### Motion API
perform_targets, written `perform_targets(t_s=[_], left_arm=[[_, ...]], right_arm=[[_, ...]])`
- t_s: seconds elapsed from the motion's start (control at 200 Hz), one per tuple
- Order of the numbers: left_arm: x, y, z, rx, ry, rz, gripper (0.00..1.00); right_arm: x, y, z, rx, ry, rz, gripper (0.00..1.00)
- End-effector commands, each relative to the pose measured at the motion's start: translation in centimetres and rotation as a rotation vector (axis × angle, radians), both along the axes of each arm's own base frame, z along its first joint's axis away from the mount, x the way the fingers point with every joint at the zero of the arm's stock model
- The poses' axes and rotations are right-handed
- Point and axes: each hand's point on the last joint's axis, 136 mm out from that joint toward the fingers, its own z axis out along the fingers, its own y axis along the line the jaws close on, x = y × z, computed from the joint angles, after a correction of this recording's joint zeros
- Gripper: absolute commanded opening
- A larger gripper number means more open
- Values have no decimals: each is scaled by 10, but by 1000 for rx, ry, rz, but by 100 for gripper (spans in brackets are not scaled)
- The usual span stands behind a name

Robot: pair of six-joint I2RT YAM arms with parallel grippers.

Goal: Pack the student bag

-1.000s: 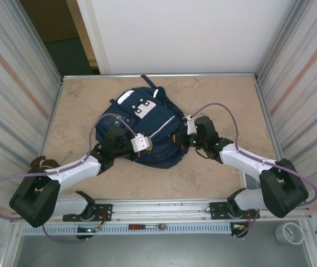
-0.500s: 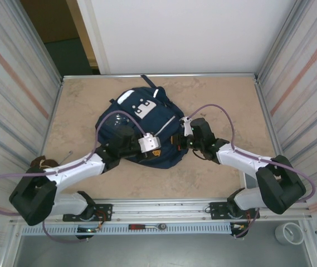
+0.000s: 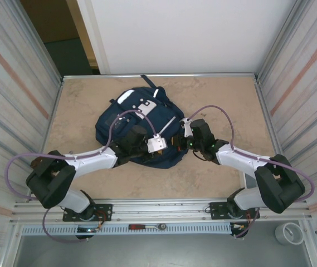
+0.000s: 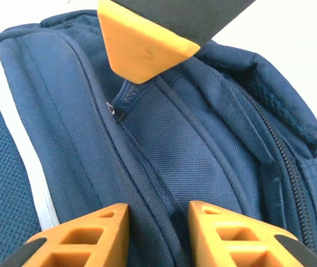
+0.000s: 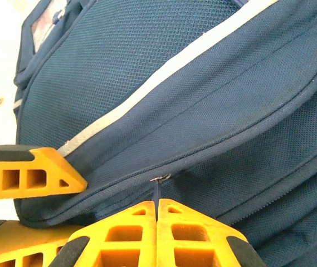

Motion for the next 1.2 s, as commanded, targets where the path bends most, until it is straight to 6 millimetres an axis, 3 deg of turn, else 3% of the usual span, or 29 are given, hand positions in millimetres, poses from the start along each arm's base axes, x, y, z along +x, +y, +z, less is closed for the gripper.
perform_targets(t_s=[0.0,0.155,0.381,0.596,1.192], left_arm=[[6,-4,23,-54,-32,16,19],[-3,-8,46,-177,-39,-18,5],[-11,-5,74,-297,-50,-41,1],[-11,-6,73,-299,-42,-47,1],[-13,-7,71,-302,-30,-51,1]], right_arm=[[0,-1,-5,-6,-7,-16,0],[0,3,-15,-17,-2,10,0],[-4,12,-21,-18,-2,47,5],[-6,16,-22,-21,-4,55,11],[0,28,-29,-27,-2,64,17]])
